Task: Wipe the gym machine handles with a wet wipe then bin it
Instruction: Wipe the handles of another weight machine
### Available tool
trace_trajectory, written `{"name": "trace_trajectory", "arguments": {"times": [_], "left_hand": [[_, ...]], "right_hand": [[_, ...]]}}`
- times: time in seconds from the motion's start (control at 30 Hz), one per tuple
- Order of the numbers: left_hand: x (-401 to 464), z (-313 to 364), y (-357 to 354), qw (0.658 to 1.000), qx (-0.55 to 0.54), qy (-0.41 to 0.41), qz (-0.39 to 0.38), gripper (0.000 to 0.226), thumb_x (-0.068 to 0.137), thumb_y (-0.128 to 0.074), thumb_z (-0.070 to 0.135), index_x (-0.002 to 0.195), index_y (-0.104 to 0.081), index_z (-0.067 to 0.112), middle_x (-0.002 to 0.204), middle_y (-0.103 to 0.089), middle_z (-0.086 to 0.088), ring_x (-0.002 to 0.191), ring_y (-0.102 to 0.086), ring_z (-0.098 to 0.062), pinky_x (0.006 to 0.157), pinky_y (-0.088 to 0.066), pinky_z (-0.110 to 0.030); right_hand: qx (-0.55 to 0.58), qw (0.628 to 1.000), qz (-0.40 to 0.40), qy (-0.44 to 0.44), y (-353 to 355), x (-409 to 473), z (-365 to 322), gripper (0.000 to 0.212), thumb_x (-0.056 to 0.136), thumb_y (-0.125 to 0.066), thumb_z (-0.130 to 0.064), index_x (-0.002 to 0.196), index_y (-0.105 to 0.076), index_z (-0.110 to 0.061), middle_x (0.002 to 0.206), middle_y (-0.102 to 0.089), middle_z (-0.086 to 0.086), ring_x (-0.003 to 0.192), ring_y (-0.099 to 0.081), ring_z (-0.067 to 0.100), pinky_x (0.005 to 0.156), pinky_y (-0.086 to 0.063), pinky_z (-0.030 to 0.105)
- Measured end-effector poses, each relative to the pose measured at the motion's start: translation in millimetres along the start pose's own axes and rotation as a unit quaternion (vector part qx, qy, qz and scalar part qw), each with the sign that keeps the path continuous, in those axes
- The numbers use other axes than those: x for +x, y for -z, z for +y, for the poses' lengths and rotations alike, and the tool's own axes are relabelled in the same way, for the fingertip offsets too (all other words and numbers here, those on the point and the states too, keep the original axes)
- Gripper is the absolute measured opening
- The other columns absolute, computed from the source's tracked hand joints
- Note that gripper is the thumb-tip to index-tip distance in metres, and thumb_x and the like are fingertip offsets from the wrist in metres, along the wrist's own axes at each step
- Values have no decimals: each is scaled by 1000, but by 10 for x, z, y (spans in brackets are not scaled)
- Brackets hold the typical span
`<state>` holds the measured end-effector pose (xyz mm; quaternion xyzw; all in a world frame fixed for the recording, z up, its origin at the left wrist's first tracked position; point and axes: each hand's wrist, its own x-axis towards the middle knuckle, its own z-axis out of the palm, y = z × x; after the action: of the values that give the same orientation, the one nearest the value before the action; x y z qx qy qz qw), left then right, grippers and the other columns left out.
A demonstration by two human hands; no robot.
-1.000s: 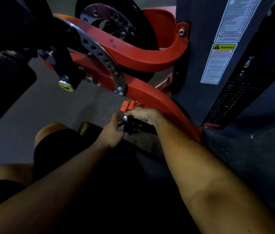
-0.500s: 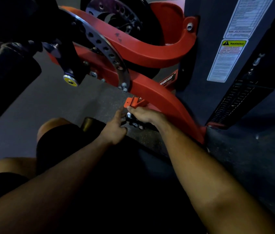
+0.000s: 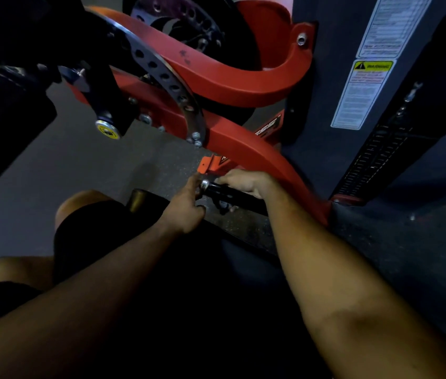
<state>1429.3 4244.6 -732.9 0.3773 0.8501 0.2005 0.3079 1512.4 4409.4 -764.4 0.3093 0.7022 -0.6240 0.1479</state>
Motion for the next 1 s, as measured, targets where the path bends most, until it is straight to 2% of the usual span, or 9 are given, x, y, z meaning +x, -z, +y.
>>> {"name": "trace_trajectory", "arguments": {"times": [0.1, 0.23, 0.33, 0.43, 0.5, 0.57, 0.77, 0.9, 1.0], "left_hand": [[13, 10, 1, 1000, -1, -2, -4, 81, 88, -53, -5, 157, -24, 25, 143, -49, 0, 134, -52, -19, 102, -46, -30], [14, 26, 10, 1000, 11, -5, 0, 84, 88, -52, -7, 160, -21, 22, 151, -47, -3, 137, -50, -19, 100, -40, -24], [12, 32, 14, 1000, 13, 2, -5, 83, 88, -53, -6, 160, -20, 22, 152, -48, -4, 139, -49, -20, 101, -39, -24], [4, 27, 28, 1000, 20, 18, 0, 82, 88, -51, -4, 159, -20, 25, 151, -50, -5, 140, -49, -21, 106, -42, -28], [1, 17, 32, 1000, 11, 22, -2, 84, 87, -50, -4, 159, -20, 28, 151, -51, -7, 140, -50, -23, 111, -45, -39], [-7, 13, 36, 1000, 10, 22, -3, 86, 86, -51, -3, 159, -20, 29, 151, -51, -6, 139, -51, -24, 111, -46, -44], [-15, 34, 33, 1000, 3, 29, -1, 90, 71, -48, 16, 157, -22, 27, 149, -53, -7, 136, -53, -25, 111, -45, -45], [-35, 54, 14, 999, 29, 26, 6, 82, 84, -52, -4, 158, -24, 21, 148, -53, -9, 136, -53, -28, 111, -43, -37], [-27, 52, 15, 999, 40, 25, 7, 84, 85, -52, -6, 160, -22, 18, 151, -50, -15, 137, -51, -32, 113, -41, -38]], "right_hand": [[-58, 997, 56, 12, -54, 228, -58, 41, 102, -49, -40, 113, -69, -6, 112, -70, 16, 97, -68, 29, 90, -55, 42], [-176, 969, 144, 98, -290, 222, -176, 41, 108, -35, -31, 93, -63, -6, 98, -66, 19, 90, -62, 32, 71, -39, 34], [-186, 931, 246, 194, -418, 114, 58, 40, 108, -38, -31, 90, -66, -7, 85, -69, 15, 83, -64, 33, 66, -42, 37], [-166, 910, 263, 274, -458, 4, 286, 28, 105, -49, -26, 107, -71, -9, 103, -74, 10, 96, -67, 27, 85, -51, 36], [-168, 908, 257, 286, -447, -66, 340, 31, 101, -58, -22, 127, -67, -9, 126, -69, 7, 118, -63, 20, 103, -43, 25], [-180, 904, 257, 291, -443, -124, 346, 40, 99, -63, -23, 136, -61, -8, 137, -63, 7, 128, -56, 18, 108, -36, 20], [-187, 894, 267, 309, -399, -158, 307, 36, 95, -65, -11, 132, -65, -8, 136, -64, 7, 127, -58, 16, 103, -30, 9], [-189, 883, 289, 319, -393, -132, 278, 31, 86, -74, -9, 116, -74, -16, 116, -74, 3, 108, -67, 20, 95, -48, 25], [-194, 886, 296, 300, -388, -126, 253, 25, 84, -77, -13, 109, -74, -17, 105, -75, 3, 98, -68, 21, 85, -53, 35]]}}
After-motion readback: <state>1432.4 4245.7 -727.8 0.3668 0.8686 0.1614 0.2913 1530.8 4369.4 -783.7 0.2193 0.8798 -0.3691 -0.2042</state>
